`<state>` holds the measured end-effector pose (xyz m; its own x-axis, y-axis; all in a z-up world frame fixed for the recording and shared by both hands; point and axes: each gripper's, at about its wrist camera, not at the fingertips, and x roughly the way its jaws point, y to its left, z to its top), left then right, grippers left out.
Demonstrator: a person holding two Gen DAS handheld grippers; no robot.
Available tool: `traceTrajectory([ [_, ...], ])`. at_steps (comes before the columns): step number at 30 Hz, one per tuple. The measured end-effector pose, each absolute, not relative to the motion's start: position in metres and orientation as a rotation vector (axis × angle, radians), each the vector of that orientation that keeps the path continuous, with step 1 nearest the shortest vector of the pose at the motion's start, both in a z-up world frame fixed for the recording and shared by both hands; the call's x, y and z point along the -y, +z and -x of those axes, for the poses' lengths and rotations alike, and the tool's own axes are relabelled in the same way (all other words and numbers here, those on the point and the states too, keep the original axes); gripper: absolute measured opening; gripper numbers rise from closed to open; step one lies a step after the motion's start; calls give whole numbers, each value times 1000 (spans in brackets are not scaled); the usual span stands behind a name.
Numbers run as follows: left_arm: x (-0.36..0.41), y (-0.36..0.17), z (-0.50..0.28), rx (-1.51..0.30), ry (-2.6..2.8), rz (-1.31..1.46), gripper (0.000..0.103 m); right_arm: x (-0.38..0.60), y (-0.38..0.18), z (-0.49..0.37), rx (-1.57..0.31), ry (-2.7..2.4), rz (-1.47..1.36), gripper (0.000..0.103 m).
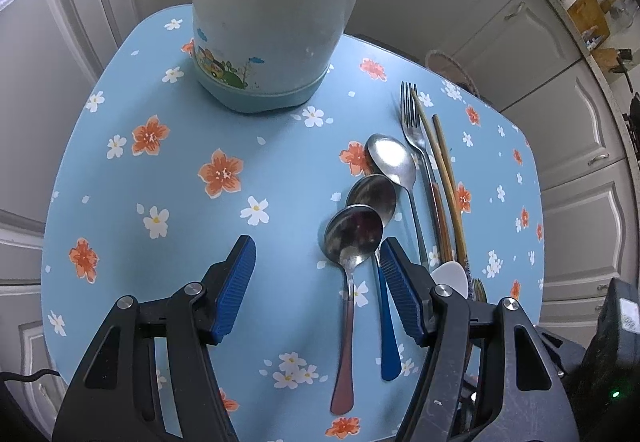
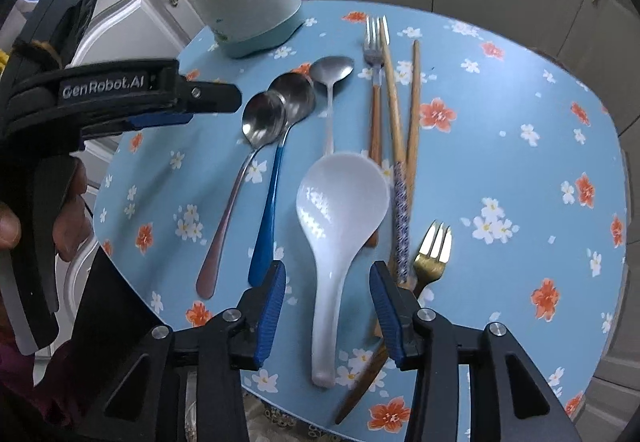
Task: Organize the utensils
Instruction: 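Grasp the white plastic spoon with the right tool while the left tool grasps the pink-handled spoon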
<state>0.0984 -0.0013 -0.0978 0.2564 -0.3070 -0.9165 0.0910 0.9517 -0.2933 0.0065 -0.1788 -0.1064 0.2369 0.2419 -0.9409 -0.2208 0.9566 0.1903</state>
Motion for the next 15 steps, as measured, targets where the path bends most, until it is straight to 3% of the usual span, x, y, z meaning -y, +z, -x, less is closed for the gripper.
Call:
traceTrajectory([
  [2,2,-98,-99,-1287,-268,194,65,176,-110,-7,-1294,309,-11,36],
  [10,5,-102,-103,-1304,-256,182,65,172,-114,-17,-1303,282,8,36],
  [12,7,-104,-104,-1312,-257,170,65,173,-113,-17,-1300,293,1,20],
  [15,11,-107,-106,-1318,-266,158,65,176,-113,-14,-1294,313,-8,19],
])
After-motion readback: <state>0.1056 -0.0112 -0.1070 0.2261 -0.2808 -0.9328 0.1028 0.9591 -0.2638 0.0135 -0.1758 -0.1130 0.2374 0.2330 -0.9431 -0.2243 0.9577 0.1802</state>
